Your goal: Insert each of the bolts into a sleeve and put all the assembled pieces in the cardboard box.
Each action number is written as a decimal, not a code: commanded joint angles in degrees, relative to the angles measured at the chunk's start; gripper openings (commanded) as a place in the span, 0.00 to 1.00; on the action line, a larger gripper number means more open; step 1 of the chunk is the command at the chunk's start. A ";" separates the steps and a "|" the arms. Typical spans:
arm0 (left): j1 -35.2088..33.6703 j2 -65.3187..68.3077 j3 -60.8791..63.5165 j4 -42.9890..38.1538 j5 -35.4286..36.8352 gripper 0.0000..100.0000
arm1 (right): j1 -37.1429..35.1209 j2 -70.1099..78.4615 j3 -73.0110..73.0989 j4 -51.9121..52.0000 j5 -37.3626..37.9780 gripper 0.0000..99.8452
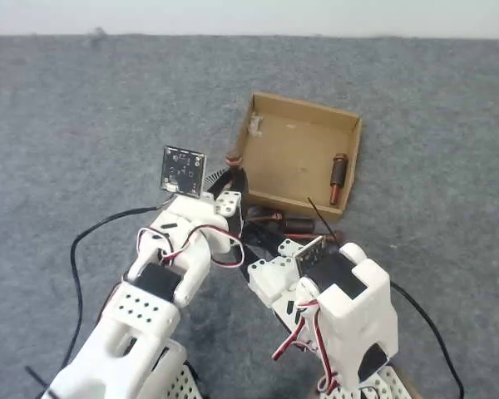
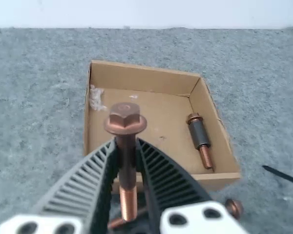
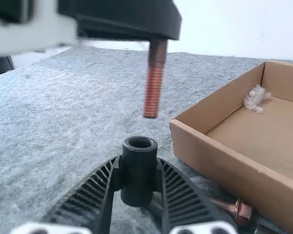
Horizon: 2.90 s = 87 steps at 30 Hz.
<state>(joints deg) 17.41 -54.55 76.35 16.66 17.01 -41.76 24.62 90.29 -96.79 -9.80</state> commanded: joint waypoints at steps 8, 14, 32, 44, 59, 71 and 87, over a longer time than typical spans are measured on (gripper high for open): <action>0.70 2.20 -0.57 0.00 5.10 0.01 | -0.04 -0.31 0.44 -1.54 1.14 0.01; 2.55 2.29 0.22 0.00 5.19 0.01 | -0.04 -0.40 0.62 -1.54 1.14 0.01; 3.34 2.46 4.70 0.00 1.32 0.01 | 1.36 -0.57 0.79 -1.45 1.23 0.01; 3.34 2.11 4.88 0.44 1.32 0.01 | 2.15 -0.57 0.79 -1.45 1.23 0.01; -1.49 2.02 1.63 0.26 1.58 0.01 | 2.86 -0.57 0.35 -1.45 1.49 0.01; -1.05 2.11 0.75 0.18 3.25 0.01 | 3.38 -0.22 -0.26 -1.36 1.58 0.01; -1.41 1.93 -2.59 -2.02 9.58 0.01 | 3.38 -0.22 -0.26 -1.27 1.58 0.01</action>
<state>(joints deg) 16.00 -51.74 77.14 16.84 25.89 -39.12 24.62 90.29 -96.79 -9.36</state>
